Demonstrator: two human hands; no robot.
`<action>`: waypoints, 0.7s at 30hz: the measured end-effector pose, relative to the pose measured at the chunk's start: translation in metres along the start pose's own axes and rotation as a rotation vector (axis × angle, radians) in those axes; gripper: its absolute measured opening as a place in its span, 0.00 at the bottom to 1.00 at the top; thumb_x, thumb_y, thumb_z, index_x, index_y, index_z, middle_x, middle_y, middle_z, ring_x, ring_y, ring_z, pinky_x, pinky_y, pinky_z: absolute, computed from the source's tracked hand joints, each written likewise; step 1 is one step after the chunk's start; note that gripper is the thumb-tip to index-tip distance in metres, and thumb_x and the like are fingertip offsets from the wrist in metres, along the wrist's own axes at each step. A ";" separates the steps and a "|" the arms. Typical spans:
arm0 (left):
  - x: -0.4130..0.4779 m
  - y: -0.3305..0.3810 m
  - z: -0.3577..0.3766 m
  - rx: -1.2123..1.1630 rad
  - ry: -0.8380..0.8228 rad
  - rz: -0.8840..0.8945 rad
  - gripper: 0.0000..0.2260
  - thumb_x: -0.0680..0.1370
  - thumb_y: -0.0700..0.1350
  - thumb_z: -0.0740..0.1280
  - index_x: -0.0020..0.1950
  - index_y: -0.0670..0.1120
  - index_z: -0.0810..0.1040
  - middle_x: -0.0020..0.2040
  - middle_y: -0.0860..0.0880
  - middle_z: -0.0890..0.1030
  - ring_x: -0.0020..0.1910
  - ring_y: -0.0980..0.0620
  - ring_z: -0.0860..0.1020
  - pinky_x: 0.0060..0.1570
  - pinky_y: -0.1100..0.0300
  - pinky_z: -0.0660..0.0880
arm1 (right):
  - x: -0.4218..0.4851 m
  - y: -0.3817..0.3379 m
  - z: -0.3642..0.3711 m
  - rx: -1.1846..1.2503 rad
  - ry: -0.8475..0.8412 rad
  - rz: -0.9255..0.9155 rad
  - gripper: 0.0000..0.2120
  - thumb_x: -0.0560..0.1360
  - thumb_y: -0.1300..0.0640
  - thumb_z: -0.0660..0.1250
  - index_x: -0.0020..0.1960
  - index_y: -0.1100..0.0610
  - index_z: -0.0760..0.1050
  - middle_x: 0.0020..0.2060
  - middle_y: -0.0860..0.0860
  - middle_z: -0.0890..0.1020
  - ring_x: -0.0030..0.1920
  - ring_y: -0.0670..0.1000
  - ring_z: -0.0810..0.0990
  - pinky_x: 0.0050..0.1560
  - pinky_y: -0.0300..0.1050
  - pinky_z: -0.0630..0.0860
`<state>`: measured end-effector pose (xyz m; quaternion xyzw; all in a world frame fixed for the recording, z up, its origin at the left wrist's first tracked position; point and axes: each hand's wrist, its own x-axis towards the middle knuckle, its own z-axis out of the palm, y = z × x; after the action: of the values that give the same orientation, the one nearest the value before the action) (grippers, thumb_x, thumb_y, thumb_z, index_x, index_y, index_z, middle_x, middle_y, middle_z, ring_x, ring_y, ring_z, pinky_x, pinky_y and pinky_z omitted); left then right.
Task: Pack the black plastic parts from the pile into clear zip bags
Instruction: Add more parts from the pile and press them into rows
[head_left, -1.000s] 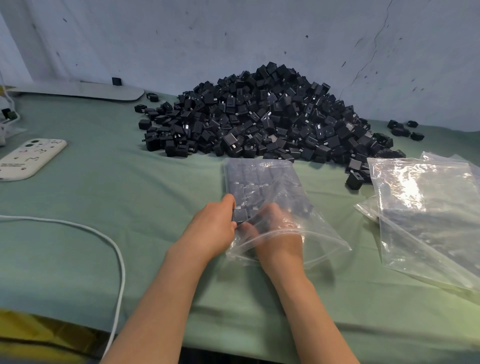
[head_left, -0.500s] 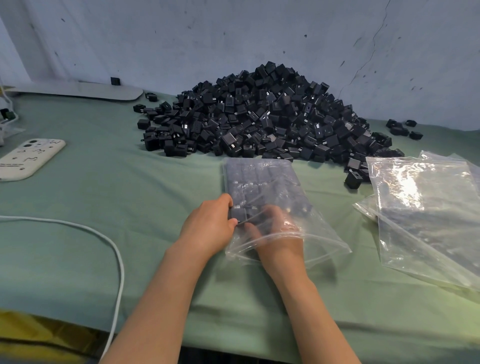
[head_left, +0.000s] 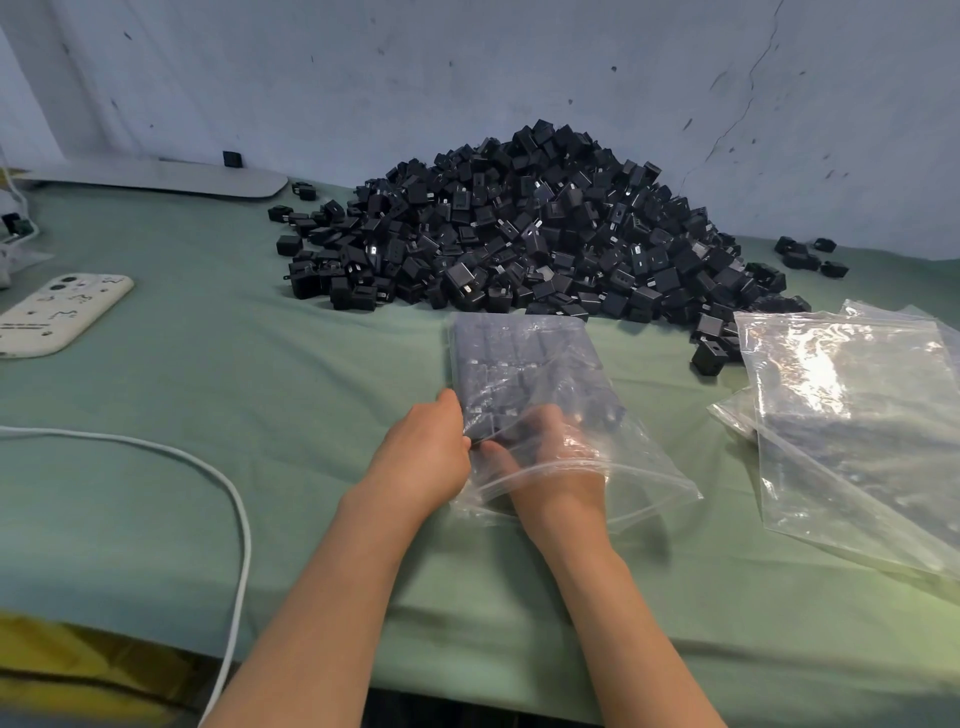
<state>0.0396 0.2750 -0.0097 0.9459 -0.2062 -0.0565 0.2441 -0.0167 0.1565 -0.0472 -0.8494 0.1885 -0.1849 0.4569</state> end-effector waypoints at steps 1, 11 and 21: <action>0.001 0.000 0.001 0.019 0.001 -0.019 0.12 0.80 0.44 0.60 0.61 0.40 0.69 0.50 0.42 0.79 0.52 0.41 0.76 0.50 0.50 0.74 | 0.000 0.000 0.000 -0.001 0.003 -0.009 0.14 0.63 0.47 0.75 0.41 0.47 0.71 0.44 0.47 0.79 0.41 0.44 0.79 0.44 0.44 0.78; 0.003 -0.005 -0.001 0.126 -0.023 0.046 0.08 0.80 0.46 0.59 0.51 0.42 0.74 0.51 0.43 0.78 0.52 0.42 0.75 0.50 0.52 0.73 | -0.001 -0.002 -0.001 0.024 -0.017 -0.018 0.15 0.66 0.49 0.75 0.46 0.49 0.72 0.46 0.50 0.80 0.44 0.51 0.80 0.49 0.52 0.77; -0.002 -0.003 -0.001 0.114 -0.047 0.047 0.08 0.81 0.45 0.56 0.57 0.44 0.70 0.55 0.43 0.73 0.56 0.41 0.73 0.55 0.48 0.71 | -0.005 -0.001 -0.002 0.039 -0.004 -0.045 0.12 0.68 0.49 0.74 0.44 0.48 0.71 0.46 0.49 0.79 0.43 0.48 0.80 0.47 0.49 0.78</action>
<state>0.0389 0.2783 -0.0105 0.9516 -0.2368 -0.0611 0.1862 -0.0215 0.1581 -0.0456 -0.8447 0.1651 -0.1971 0.4694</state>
